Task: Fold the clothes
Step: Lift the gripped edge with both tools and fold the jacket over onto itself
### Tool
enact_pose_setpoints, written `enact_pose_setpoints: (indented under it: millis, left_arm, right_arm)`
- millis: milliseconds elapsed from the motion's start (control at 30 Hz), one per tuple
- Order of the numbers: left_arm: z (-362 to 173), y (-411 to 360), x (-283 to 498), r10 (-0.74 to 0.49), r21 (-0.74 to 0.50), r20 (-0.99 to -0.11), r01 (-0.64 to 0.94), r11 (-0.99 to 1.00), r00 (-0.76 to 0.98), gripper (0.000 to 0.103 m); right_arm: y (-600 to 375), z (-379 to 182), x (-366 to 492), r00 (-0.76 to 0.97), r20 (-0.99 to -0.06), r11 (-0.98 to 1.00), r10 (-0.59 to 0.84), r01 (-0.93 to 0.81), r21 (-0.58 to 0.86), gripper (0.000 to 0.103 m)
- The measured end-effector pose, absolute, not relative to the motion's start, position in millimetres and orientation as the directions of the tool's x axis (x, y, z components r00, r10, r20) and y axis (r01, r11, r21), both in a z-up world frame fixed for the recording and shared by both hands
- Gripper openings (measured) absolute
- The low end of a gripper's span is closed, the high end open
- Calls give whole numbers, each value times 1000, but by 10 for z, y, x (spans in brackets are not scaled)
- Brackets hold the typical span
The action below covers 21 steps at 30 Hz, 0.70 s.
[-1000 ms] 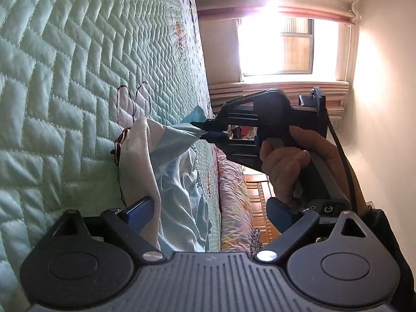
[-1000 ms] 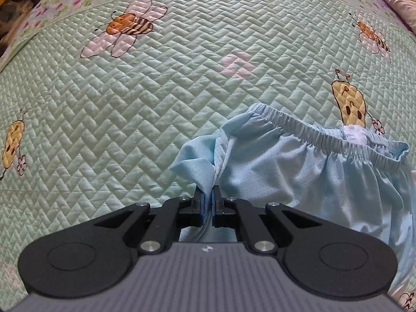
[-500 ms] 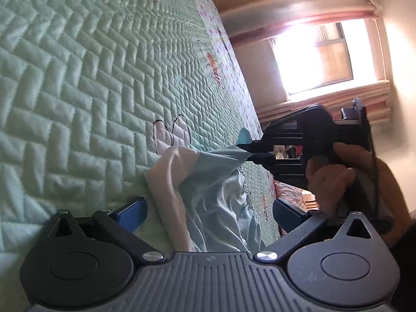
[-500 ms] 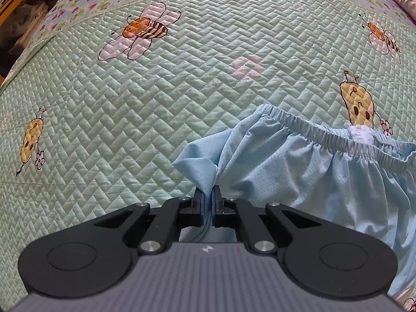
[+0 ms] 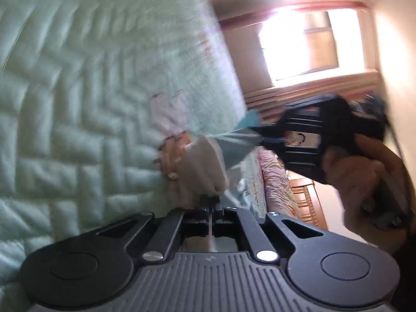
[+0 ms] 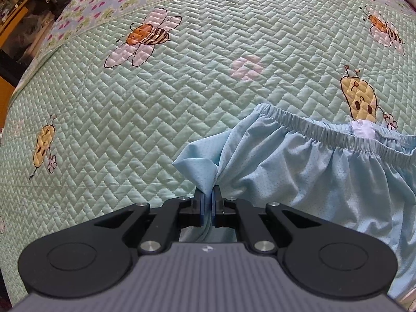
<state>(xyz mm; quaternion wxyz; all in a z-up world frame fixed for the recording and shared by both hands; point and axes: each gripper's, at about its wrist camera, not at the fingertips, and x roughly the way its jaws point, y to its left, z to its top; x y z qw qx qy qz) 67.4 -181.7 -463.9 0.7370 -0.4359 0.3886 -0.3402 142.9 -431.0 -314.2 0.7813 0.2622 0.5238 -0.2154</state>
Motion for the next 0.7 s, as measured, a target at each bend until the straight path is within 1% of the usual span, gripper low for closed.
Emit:
enact_pose_setpoints:
  millis: [67, 200, 500, 567, 600, 633, 667, 700]
  left_arm:
    - [-4592, -1802, 647, -829, -893, -286, 179, 413, 481, 0]
    - [-4625, -1749, 636, -813, -885, -321, 153, 440, 486, 0]
    - [-4637, -1682, 557, -779, -863, -357, 136, 486, 516, 1]
    - [-4665, -1638, 530, -772, -870, -369, 100, 483, 517, 32]
    - [-4636, -1643, 538, -775, -874, -362, 101, 475, 517, 36]
    - [-4585, -1663, 557, -782, -878, -348, 112, 465, 517, 48]
    - [-4535, -1682, 577, -788, -882, -334, 124, 455, 517, 63]
    - [-4514, -1697, 582, -791, -883, -327, 131, 451, 517, 69]
  right_arm:
    - [-4326, -3135, 1419, 363, -930, 768, -57, 611, 191, 6]
    - [-4360, -3098, 1382, 374, -926, 766, -49, 609, 205, 6]
    - [-4370, -3123, 1305, 387, -922, 765, -25, 601, 231, 6]
    - [-4353, -3128, 1305, 390, -921, 768, -20, 596, 236, 6]
    - [-4345, -3126, 1307, 390, -920, 770, -19, 593, 236, 6]
    - [-4338, -3123, 1308, 391, -920, 772, -19, 591, 235, 6]
    - [-4330, -3120, 1309, 391, -920, 774, -19, 588, 234, 6]
    - [-4324, -3118, 1312, 391, -920, 776, -19, 586, 233, 6]
